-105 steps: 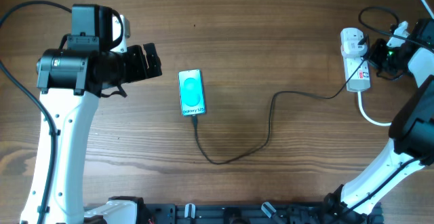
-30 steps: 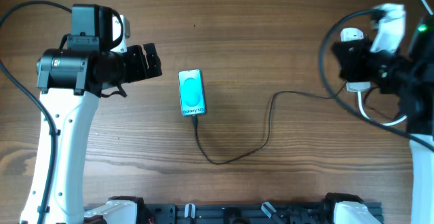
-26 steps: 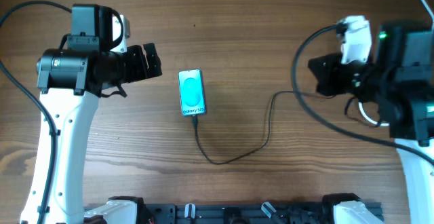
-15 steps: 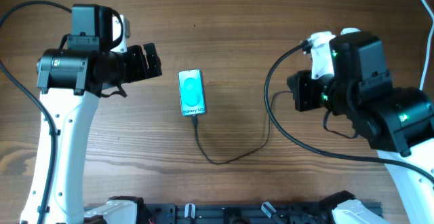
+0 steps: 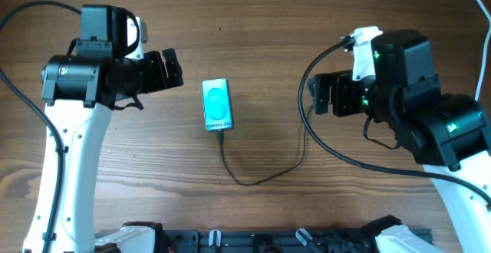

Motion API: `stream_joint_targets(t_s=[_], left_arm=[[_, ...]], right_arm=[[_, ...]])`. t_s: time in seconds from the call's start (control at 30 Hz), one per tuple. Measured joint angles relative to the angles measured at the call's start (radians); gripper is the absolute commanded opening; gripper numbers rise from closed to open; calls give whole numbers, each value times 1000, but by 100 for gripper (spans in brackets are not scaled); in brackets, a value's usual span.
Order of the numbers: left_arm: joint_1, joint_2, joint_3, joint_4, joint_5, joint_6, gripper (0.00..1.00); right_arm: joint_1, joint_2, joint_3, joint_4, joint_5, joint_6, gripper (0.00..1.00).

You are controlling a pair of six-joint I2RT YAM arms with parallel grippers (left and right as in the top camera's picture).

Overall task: Plug charger to phone and switch on socket
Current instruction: 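Lift the right gripper away from the power strip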

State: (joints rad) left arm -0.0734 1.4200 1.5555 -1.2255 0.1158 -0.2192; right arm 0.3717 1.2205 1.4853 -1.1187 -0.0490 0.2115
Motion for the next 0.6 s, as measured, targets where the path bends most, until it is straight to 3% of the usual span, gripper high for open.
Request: stream_joint_targets(t_s=[0.37, 0.6], left_arm=[[0, 0, 0, 0, 0, 0, 100], [0, 0, 0, 0, -1, 0, 100]], right_arm=[[-51, 2, -6, 169, 50, -49, 99], [-264, -184, -101, 291, -24, -121, 100]])
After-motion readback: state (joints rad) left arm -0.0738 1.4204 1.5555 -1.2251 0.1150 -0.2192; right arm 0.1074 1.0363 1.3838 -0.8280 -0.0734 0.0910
